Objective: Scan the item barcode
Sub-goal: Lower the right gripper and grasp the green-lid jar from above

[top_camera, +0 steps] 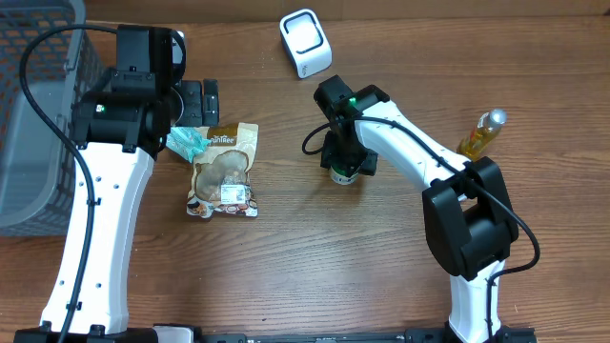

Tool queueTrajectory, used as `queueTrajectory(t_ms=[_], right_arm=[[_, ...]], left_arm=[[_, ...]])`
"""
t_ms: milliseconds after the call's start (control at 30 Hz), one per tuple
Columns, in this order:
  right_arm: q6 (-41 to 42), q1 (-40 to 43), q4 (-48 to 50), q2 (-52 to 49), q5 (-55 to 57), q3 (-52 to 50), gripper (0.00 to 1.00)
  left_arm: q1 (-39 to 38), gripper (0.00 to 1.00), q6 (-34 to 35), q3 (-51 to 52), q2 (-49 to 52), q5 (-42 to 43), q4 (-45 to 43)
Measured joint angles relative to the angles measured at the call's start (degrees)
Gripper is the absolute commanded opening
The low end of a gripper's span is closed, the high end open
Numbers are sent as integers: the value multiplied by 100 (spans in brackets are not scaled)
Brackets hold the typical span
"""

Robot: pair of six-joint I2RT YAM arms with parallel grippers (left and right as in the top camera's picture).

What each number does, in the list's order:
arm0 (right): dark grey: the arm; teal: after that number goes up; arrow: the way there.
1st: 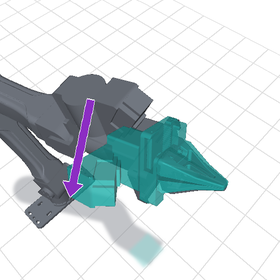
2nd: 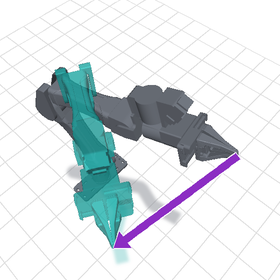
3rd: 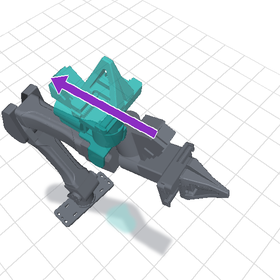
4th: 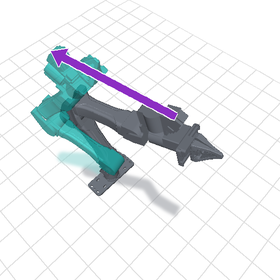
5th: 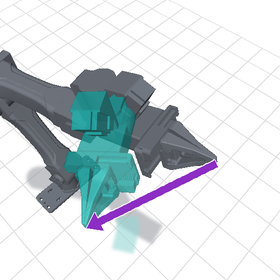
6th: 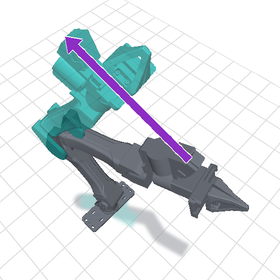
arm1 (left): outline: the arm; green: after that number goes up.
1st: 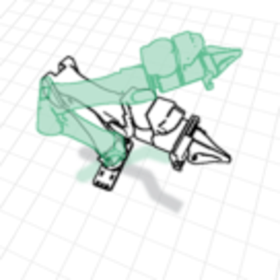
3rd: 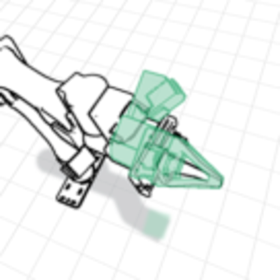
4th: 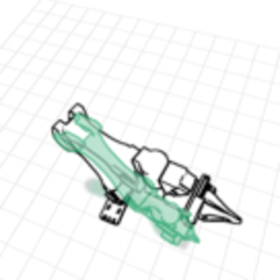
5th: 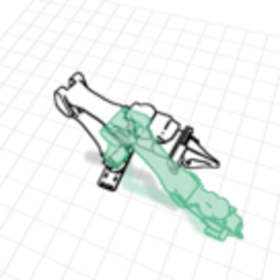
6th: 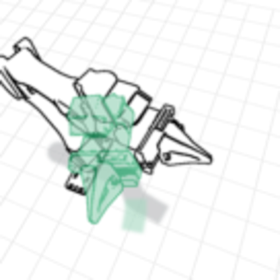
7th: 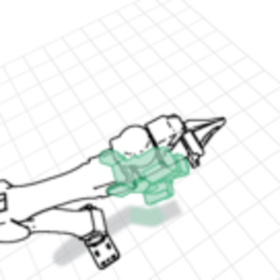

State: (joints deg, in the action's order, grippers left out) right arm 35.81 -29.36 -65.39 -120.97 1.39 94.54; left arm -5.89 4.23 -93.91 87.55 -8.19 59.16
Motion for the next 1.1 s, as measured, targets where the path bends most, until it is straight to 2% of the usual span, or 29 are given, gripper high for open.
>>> queueTrajectory(t_ms=[200, 433, 633, 767, 900, 1033, 1100], right_arm=[[11, 107, -136, 4, -284, 50, 52], [-2, 317, -841, 2, -697, 254, 53], [0, 413, -748, 2, -671, 319, 58], [-33, 396, -588, 2, -505, 319, 55], [-573, 293, -501, 2, -382, 319, 51], [-1486, 105, -546, 2, -350, 319, 54], [-1941, 13, -573, 2, -348, 319, 65]], left_arm=[[0, 99, 0, 0, 0, 0, 2], [0, 99, 0, 0, 0, 0, 0], [0, 99, 2, 0, 0, 0, 2], [0, 100, 0, 0, 0, 0, 2], [0, 99, 0, 0, 0, 0, 0], [0, 100, 0, 0, 0, 0, 0], [0, 100, 2, 0, 0, 0, 0]])
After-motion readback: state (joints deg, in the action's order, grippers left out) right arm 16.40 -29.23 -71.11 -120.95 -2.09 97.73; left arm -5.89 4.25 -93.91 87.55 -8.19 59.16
